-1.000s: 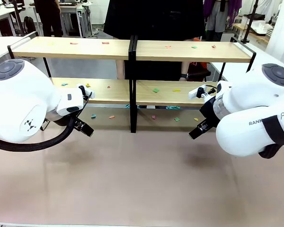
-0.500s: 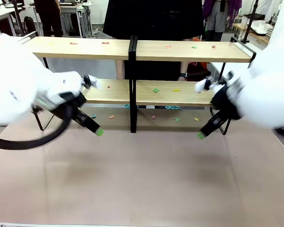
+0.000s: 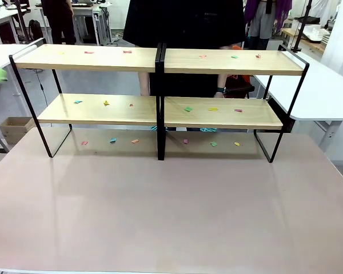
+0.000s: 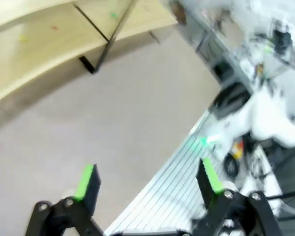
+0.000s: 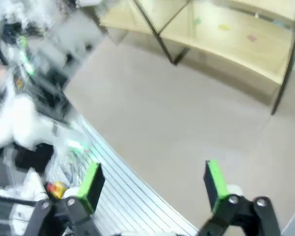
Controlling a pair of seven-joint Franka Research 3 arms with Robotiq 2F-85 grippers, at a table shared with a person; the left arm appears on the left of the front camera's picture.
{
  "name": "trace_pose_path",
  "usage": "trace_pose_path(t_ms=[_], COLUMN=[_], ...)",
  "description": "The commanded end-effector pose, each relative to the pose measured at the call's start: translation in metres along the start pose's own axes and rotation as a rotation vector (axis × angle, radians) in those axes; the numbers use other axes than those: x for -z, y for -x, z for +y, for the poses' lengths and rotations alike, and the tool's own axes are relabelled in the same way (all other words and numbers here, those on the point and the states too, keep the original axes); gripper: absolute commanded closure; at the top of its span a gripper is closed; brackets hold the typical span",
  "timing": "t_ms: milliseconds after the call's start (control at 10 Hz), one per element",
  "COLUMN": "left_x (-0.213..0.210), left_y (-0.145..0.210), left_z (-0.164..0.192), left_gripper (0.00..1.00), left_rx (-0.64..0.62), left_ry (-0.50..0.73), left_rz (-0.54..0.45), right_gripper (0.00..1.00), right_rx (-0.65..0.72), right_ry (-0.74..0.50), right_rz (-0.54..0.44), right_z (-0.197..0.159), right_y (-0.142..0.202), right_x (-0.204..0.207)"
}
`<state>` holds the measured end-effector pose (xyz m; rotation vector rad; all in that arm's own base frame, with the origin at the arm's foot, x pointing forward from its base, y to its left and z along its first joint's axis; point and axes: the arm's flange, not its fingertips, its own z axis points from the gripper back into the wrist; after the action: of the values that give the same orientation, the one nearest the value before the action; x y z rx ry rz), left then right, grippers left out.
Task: Clean the shelves.
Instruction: Pick up the Duster when the human hands it over.
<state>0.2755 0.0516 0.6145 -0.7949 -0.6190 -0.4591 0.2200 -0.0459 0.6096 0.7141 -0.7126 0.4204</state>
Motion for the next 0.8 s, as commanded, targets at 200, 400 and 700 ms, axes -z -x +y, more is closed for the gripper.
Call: trace_pose_path(t_ms=[200, 400, 700], left_x=[-0.021, -0.033, -0.067], left_y=[-0.025, -0.037, -0.056], left_z=[0.029, 0.016, 0.015], left_gripper=[0.0, 0.0, 0.0], left_rx=[-0.22, -0.165, -0.149], left_ry=[-0.204, -0.292, -0.345], left_rz=[-0.159, -0.155, -0.142], right_gripper=[0.0, 0.0, 0.0], right_rx=[0.154, 0.083, -0.035], right_ry=[0.3, 0.425, 0.532], right_rz=[-0.275, -0.272, -0.22], right_z=[-0.011, 0.018, 0.045], right_y=[0.015, -0.002, -0.04], right_x=[-0.035, -0.037, -0.03])
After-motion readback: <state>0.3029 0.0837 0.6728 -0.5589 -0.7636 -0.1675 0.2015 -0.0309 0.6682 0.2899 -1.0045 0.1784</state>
